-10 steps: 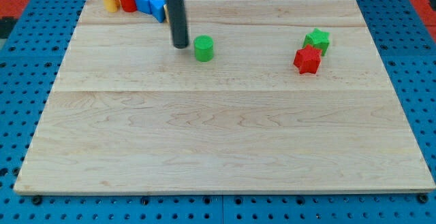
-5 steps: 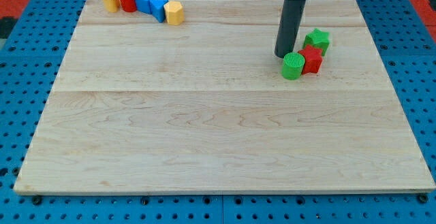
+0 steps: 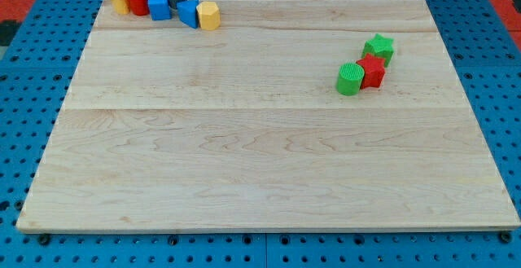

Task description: Push the yellow hexagon towards red star

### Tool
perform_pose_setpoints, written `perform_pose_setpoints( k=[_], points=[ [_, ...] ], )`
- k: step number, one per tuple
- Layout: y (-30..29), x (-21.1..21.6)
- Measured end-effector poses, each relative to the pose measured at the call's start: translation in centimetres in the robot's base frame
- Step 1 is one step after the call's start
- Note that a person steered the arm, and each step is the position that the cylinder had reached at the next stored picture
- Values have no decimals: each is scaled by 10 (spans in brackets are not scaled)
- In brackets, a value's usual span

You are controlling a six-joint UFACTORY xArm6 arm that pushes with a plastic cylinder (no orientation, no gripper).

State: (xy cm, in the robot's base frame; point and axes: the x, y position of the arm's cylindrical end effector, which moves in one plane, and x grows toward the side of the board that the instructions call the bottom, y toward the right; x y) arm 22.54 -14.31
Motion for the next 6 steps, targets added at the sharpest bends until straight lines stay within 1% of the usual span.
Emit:
perform_pose_setpoints(
  k=[2,3,4,5,6],
  points=[
    [127,41],
    [113,18],
    [141,5],
    [212,98],
    [259,116]
  ],
)
